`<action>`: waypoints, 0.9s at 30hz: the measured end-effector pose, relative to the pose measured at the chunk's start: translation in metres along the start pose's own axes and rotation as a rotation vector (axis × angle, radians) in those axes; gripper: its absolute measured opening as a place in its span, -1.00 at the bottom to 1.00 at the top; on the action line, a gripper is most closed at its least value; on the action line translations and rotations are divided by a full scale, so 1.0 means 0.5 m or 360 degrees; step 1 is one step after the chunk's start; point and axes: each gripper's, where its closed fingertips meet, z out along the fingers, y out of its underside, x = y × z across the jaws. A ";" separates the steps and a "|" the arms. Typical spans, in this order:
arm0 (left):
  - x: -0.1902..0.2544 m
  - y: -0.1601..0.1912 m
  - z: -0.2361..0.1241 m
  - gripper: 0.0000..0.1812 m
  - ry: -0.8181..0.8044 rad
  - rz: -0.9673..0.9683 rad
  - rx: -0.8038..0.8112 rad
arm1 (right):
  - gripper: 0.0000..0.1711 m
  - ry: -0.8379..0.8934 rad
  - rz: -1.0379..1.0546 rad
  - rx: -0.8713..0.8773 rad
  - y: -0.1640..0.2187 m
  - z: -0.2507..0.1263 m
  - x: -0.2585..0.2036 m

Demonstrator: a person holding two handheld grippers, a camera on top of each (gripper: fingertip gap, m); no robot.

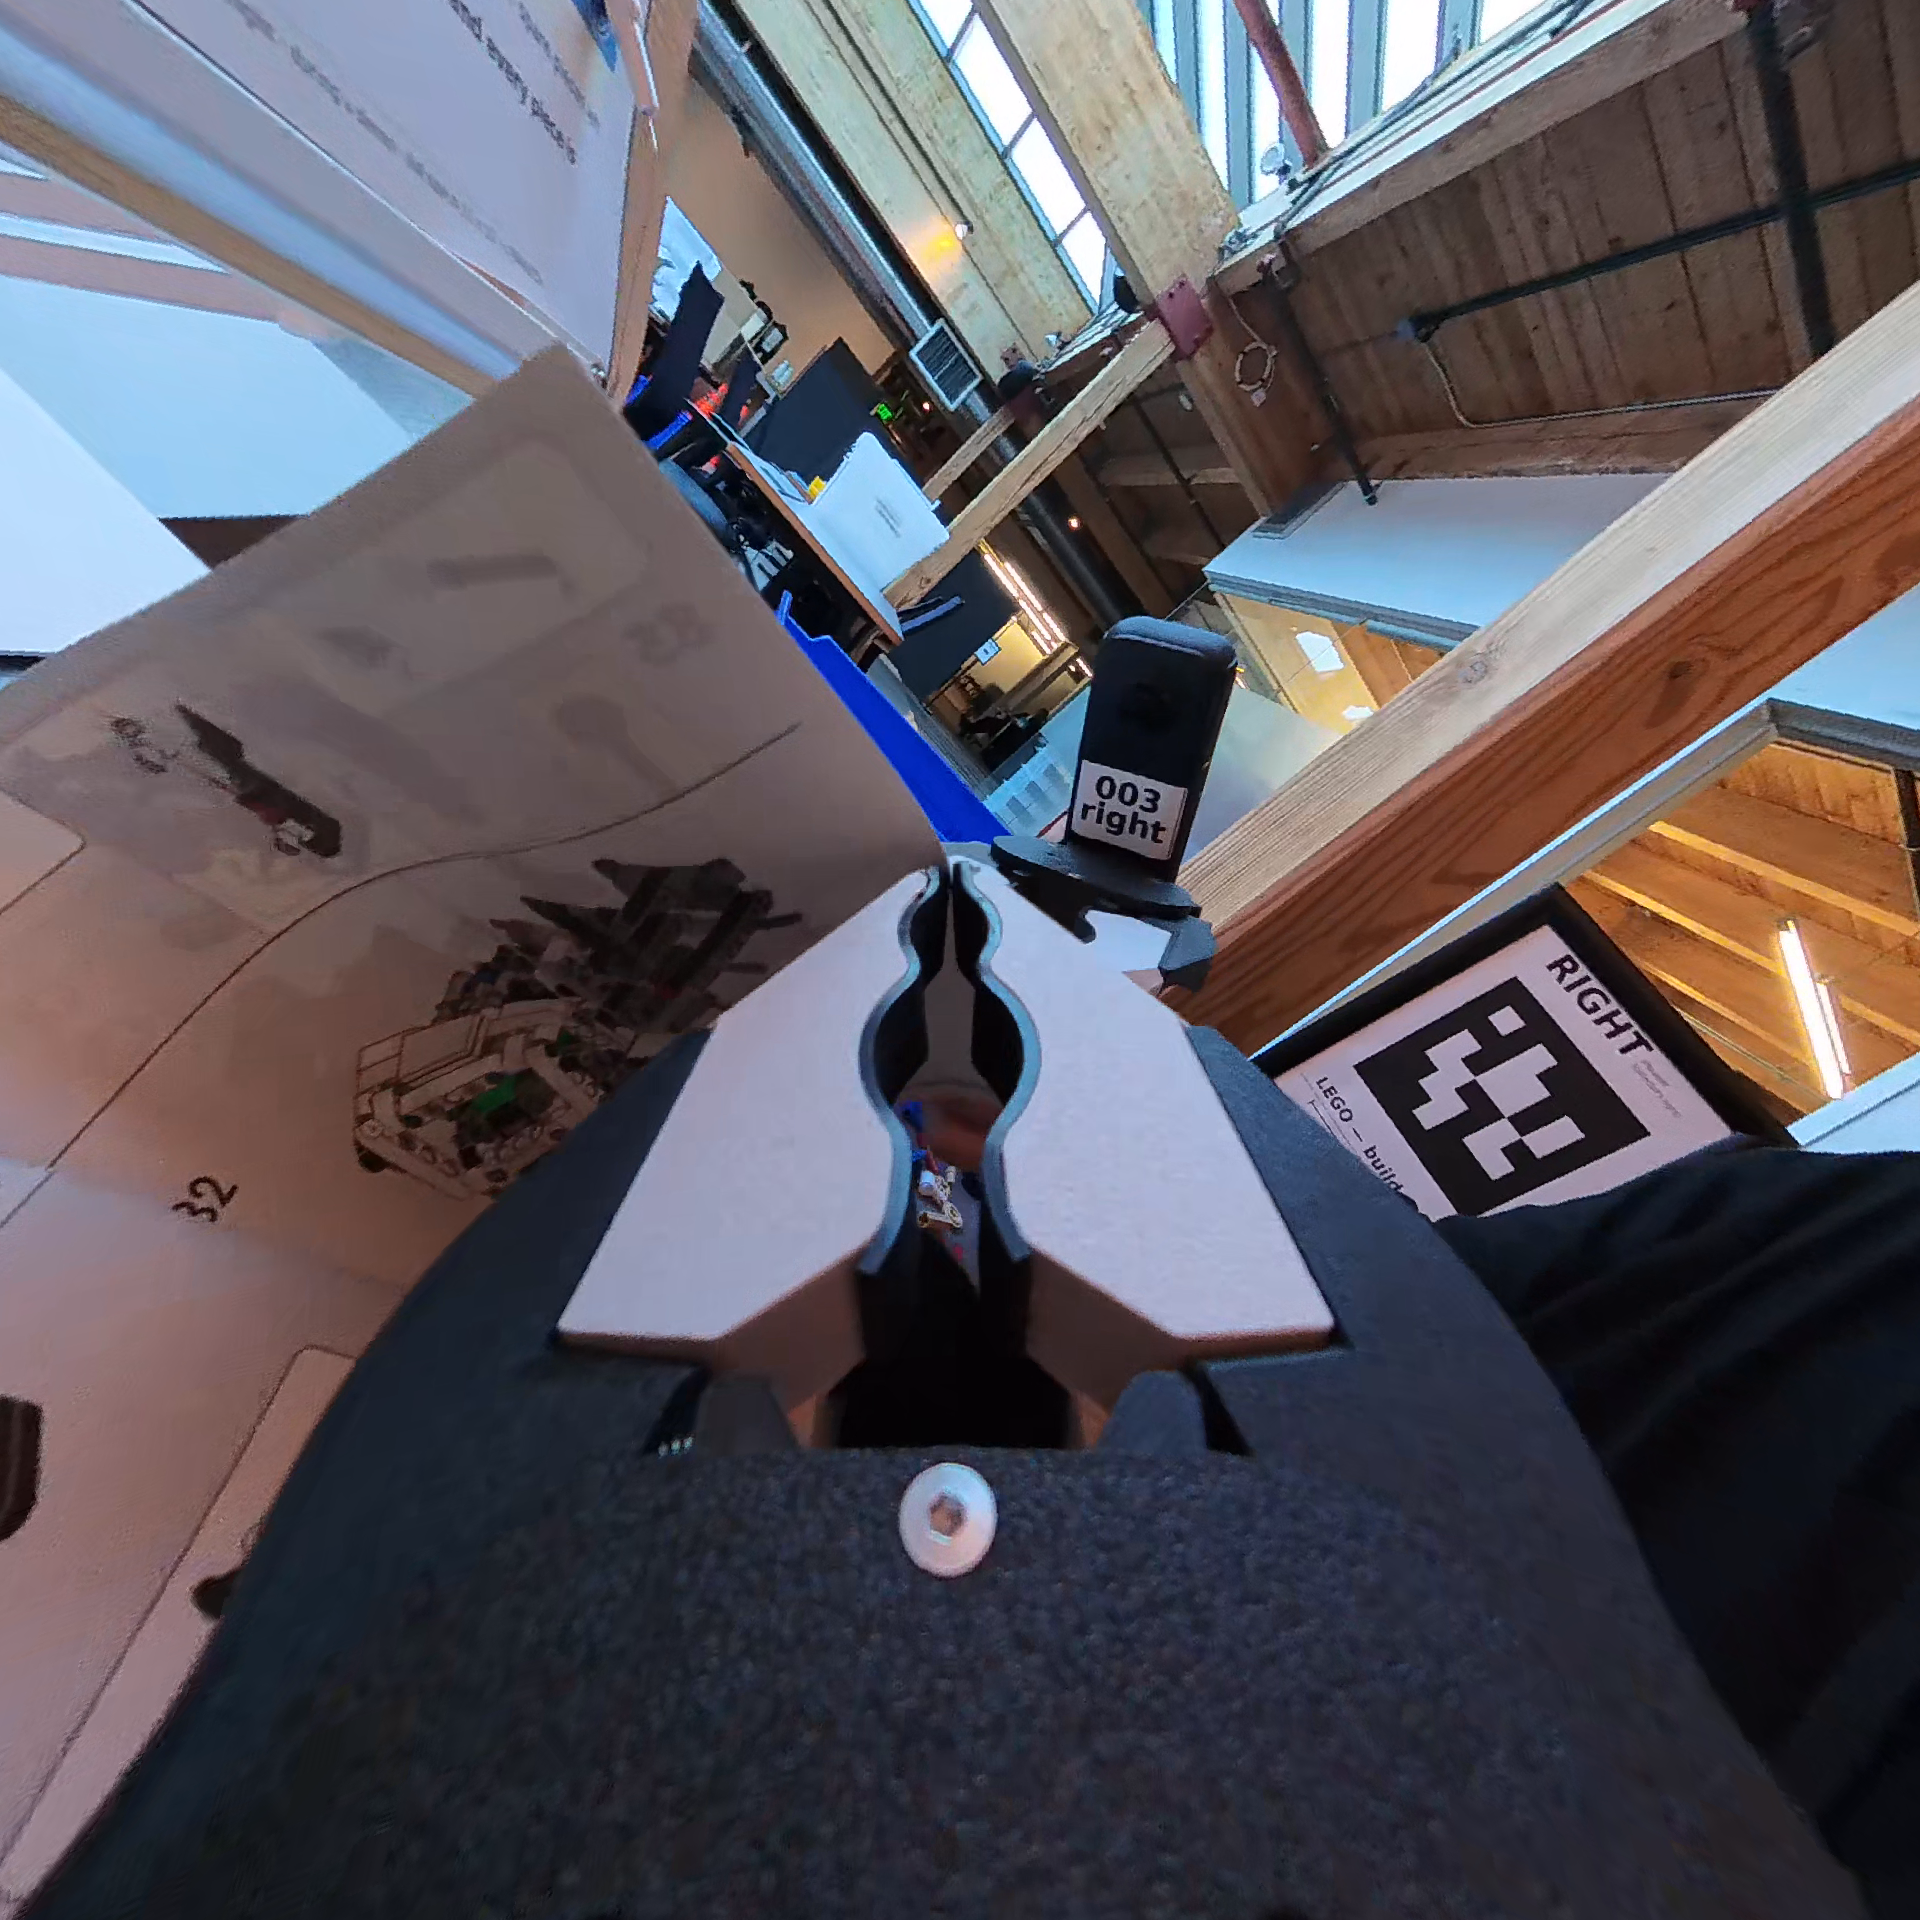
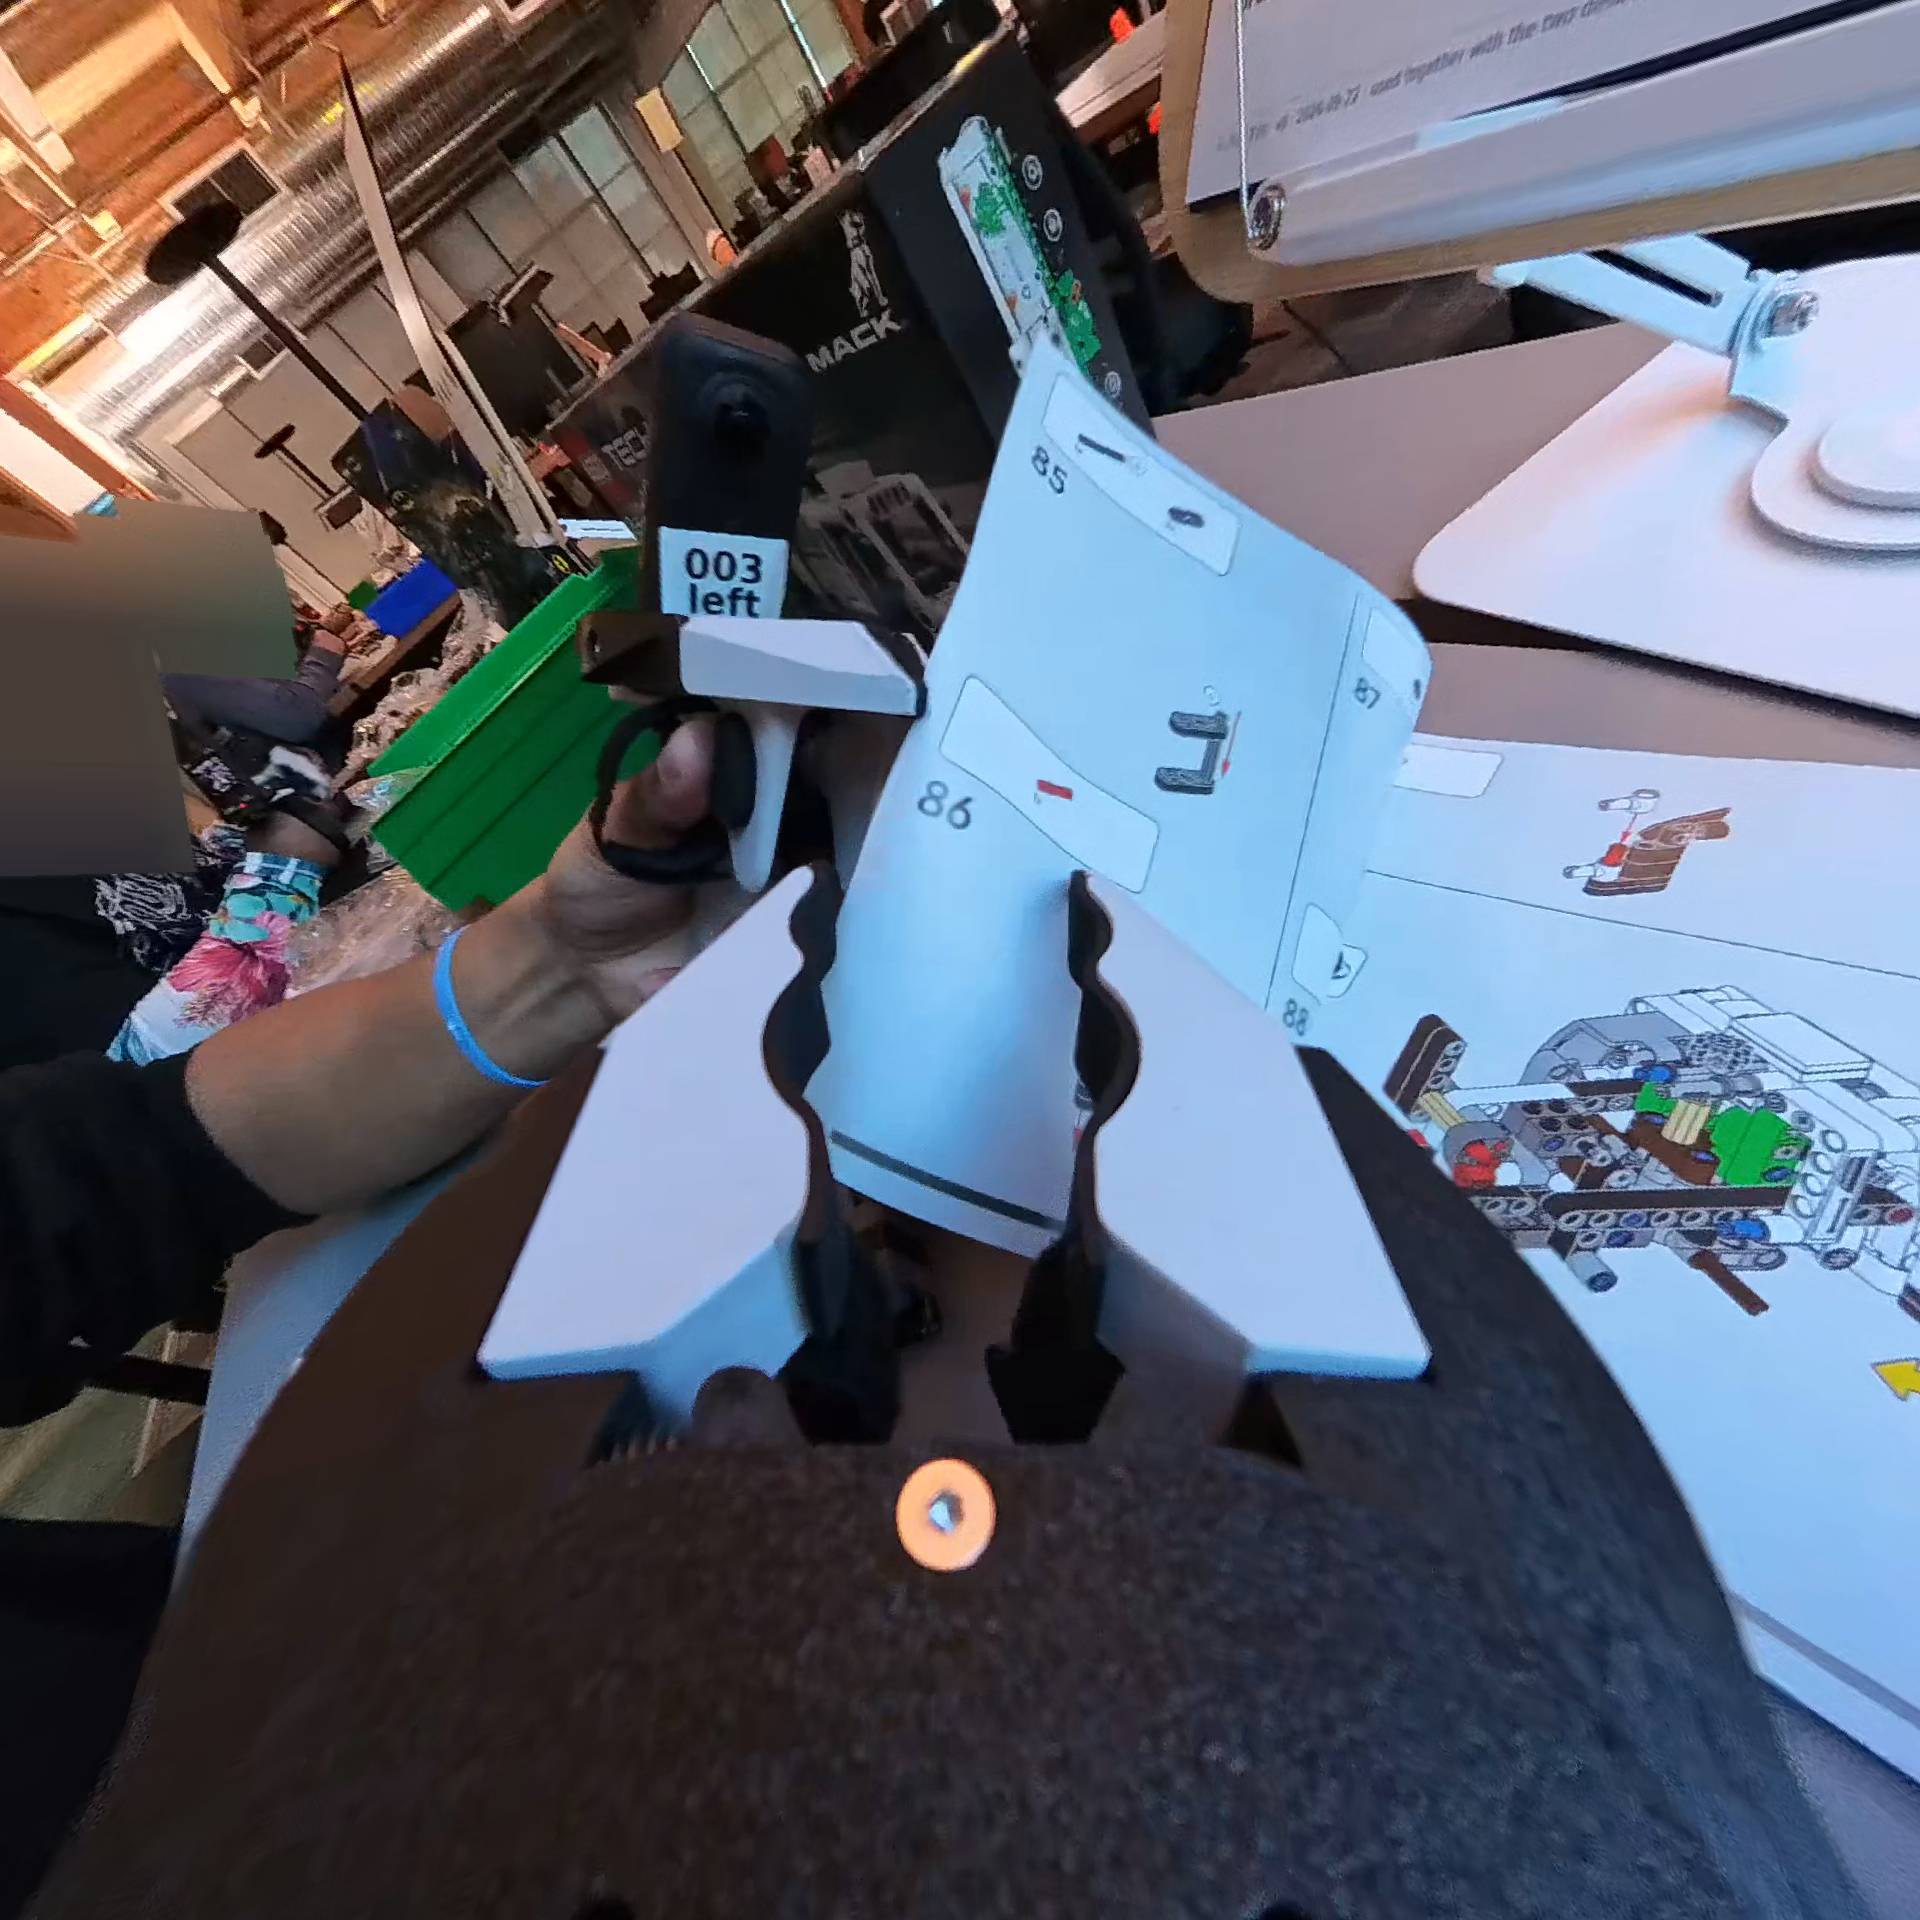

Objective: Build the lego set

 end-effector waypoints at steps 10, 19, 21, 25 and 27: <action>0.003 0.006 0.013 -1.00 -0.0018 0.0069 -0.0065 | -0.59 -0.0062 0.0057 0.0029 0.000 -0.008 -0.002; 0.013 0.007 0.008 -1.00 0.0024 0.0083 -0.0051 | -0.59 -0.0157 0.0145 0.0055 -0.004 -0.008 -0.013; 0.013 0.006 0.006 -1.00 0.0037 0.0078 -0.0039 | -0.59 -0.0186 0.0171 0.0069 -0.008 -0.010 -0.015; 0.011 0.006 0.005 -1.00 0.0030 0.0088 -0.0039 | -0.59 -0.0271 0.0202 0.0130 -0.024 -0.021 -0.029; 0.011 0.007 0.006 -1.00 0.0011 0.0129 -0.0056 | -0.61 -0.0195 0.0135 0.0166 -0.035 -0.029 -0.022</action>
